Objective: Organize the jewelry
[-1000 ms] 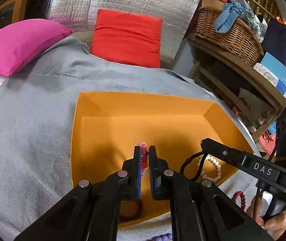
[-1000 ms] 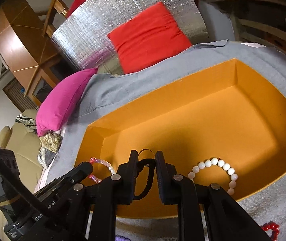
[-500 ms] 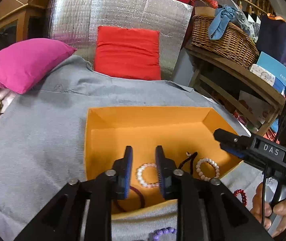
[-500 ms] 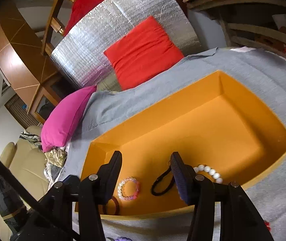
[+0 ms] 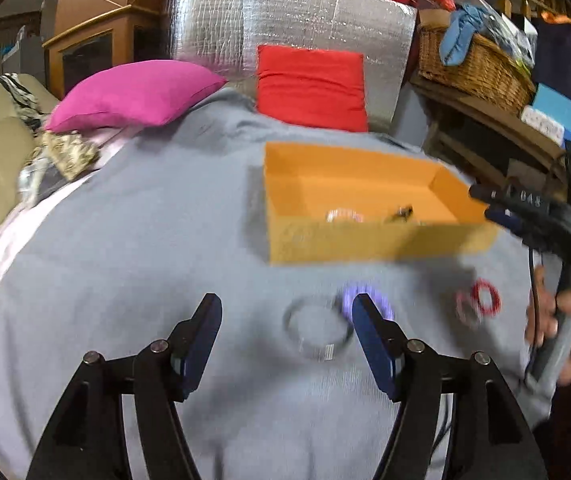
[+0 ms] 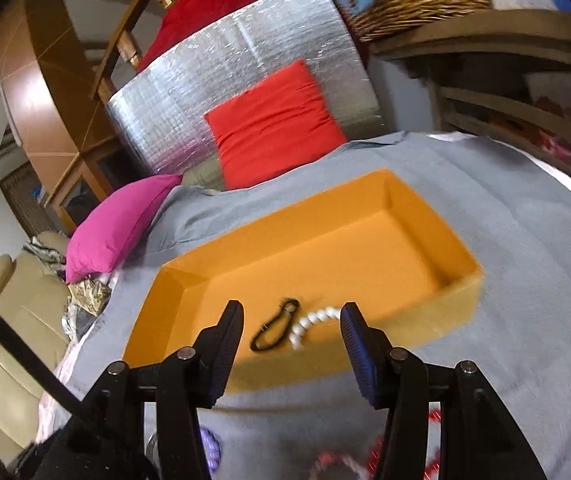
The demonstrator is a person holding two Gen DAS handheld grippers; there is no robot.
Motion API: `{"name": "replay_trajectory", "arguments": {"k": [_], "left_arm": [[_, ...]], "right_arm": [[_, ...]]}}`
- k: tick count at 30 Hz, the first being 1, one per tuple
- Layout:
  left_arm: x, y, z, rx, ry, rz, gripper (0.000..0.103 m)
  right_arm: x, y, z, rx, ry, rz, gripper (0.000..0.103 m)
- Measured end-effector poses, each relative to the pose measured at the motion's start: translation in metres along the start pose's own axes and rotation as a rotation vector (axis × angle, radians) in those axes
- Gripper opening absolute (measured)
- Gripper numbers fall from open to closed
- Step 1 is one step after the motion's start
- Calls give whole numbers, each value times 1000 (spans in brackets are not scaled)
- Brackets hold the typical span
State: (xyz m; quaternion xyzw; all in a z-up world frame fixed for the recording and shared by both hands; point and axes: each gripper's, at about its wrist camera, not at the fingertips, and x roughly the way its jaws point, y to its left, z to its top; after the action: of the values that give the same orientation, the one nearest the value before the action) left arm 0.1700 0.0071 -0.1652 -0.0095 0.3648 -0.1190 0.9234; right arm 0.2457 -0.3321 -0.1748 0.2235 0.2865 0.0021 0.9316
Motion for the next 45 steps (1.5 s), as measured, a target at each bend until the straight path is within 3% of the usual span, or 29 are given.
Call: {"name": "replay_trajectory", "arguments": {"k": [4,12,19,27,38,45], "left_arm": [[-42,-8,-13,80,25,67,69],[-134,-39,-25,227,-60,105,76],[-176,-48,-20,269,-100,141,77],[-189,-63,-6,204,-87,131,77],[-172,-90,-2,149,-24,74,78],[-159,-89,-5,117,-6,36,78]], "right_arm": [[-35,-23,-18,-5,-38,-77,53],[-100,-64,-39,129,-69,-110,53],[-127,-90,-47,238,-54,-103,54],[-148,-95,-56,233,-45,-65,54],[-198,-158,-70,422,-81,-6,59],[-208,-138,-60,395,-76,10,59]]}}
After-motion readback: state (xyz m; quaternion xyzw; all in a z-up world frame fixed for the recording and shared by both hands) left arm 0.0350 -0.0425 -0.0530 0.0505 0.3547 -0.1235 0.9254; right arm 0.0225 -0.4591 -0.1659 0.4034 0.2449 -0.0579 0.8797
